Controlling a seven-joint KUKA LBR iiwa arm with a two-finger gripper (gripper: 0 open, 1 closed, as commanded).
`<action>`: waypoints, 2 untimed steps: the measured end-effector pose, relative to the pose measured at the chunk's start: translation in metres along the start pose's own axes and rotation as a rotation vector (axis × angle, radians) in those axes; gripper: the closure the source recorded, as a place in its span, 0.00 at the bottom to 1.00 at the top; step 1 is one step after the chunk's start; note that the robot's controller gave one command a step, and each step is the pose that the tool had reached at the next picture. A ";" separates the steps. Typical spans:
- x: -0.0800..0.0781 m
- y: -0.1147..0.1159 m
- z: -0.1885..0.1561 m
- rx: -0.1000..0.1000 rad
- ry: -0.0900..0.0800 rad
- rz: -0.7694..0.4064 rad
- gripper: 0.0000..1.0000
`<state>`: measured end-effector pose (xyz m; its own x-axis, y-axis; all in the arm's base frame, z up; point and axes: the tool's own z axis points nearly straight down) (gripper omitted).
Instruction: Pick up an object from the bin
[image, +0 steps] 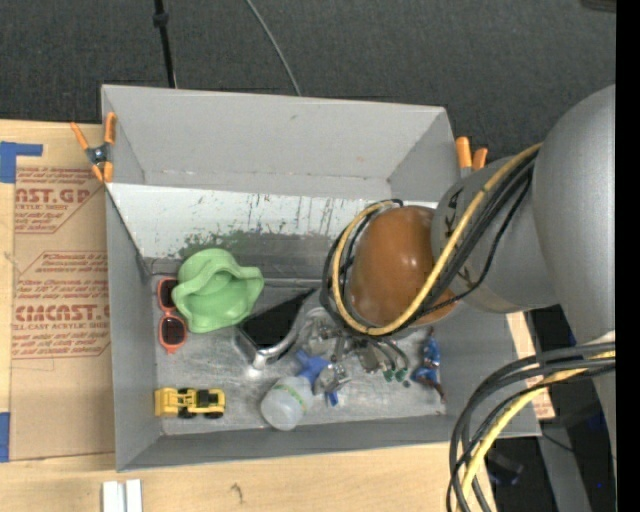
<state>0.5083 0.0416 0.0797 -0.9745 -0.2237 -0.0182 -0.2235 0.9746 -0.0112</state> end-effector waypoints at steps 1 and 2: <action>0.000 0.000 0.000 0.000 0.000 0.000 1.00; 0.004 0.009 -0.039 -0.012 0.023 -0.020 1.00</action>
Offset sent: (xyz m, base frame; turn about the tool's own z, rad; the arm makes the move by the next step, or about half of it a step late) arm -0.0039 0.0105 0.0724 -0.0334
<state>0.5013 0.0496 0.1188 -0.9699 -0.2433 0.0050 -0.2433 0.9699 0.0009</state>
